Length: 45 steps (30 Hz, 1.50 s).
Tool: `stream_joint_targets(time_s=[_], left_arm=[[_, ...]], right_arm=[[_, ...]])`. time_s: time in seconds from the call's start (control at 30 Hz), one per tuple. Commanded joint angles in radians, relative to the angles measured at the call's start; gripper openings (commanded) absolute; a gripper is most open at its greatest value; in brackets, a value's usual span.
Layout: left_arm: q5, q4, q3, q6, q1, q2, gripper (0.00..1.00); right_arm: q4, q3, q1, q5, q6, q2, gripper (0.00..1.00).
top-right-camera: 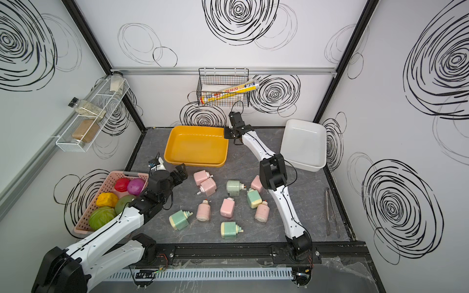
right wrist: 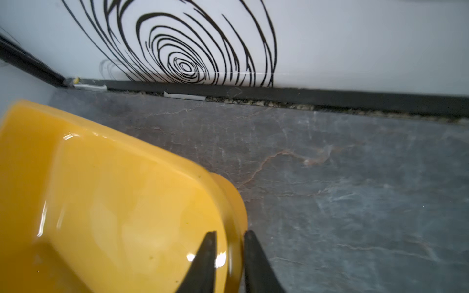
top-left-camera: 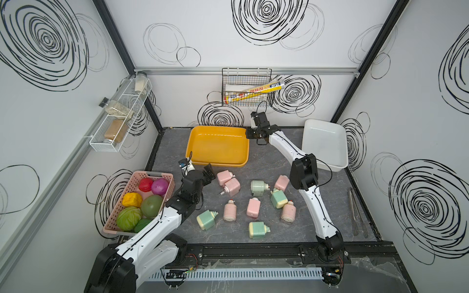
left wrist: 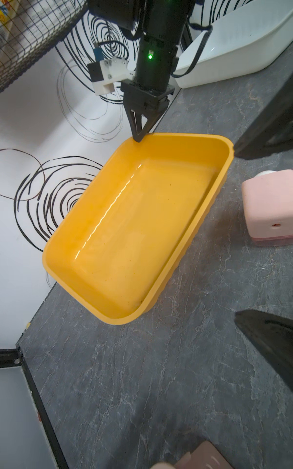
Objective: Place the pencil sharpeners by color into the storage box
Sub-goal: Move the storage box to the center of the board.
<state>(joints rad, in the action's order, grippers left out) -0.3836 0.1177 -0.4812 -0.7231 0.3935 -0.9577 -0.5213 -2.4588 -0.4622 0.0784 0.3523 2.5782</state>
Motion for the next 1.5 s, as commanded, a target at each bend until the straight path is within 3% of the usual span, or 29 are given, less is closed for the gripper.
stream_joint_targets(time_s=[0.0, 0.07, 0.2, 0.23, 0.33, 0.47, 0.6, 0.77, 0.93, 1.47], left_arm=[[-0.018, 0.011, 0.017, -0.01, -0.011, 0.024, 0.99], [-0.023, 0.011, 0.022, -0.013, -0.013, 0.026, 0.99], [-0.023, 0.011, 0.029, -0.024, -0.017, 0.033, 0.99], [-0.023, 0.013, 0.03, -0.026, -0.016, 0.034, 0.99], [-0.023, 0.017, 0.035, -0.031, -0.021, 0.033, 0.99], [-0.016, 0.014, 0.036, -0.036, -0.024, 0.033, 0.99], [-0.009, 0.014, 0.039, -0.049, -0.025, 0.043, 0.99], [0.0, 0.007, 0.045, -0.056, -0.029, 0.052, 0.99], [0.005, -0.002, 0.045, -0.058, -0.041, 0.055, 0.99], [0.02, -0.01, 0.048, -0.062, -0.058, 0.06, 0.99]], right_arm=[[-0.026, 0.013, 0.01, -0.008, -0.003, -0.043, 0.56], [-0.018, 0.078, 0.011, -0.011, -0.007, -0.088, 0.65], [0.081, 0.315, 0.007, 0.015, 0.001, -0.221, 0.75], [0.121, 0.39, 0.003, 0.023, 0.008, -0.258, 0.84], [0.205, 0.548, -0.008, 0.026, 0.042, -0.335, 0.97], [0.294, 0.691, -0.03, -0.008, 0.108, -0.395, 0.99], [0.392, 0.784, -0.05, -0.014, 0.121, -0.421, 0.88], [0.389, 0.756, -0.064, -0.013, 0.125, -0.386, 0.54], [0.364, 0.708, -0.079, 0.0, 0.123, -0.341, 0.3], [0.293, 0.493, -0.138, 0.005, 0.149, -0.21, 0.23]])
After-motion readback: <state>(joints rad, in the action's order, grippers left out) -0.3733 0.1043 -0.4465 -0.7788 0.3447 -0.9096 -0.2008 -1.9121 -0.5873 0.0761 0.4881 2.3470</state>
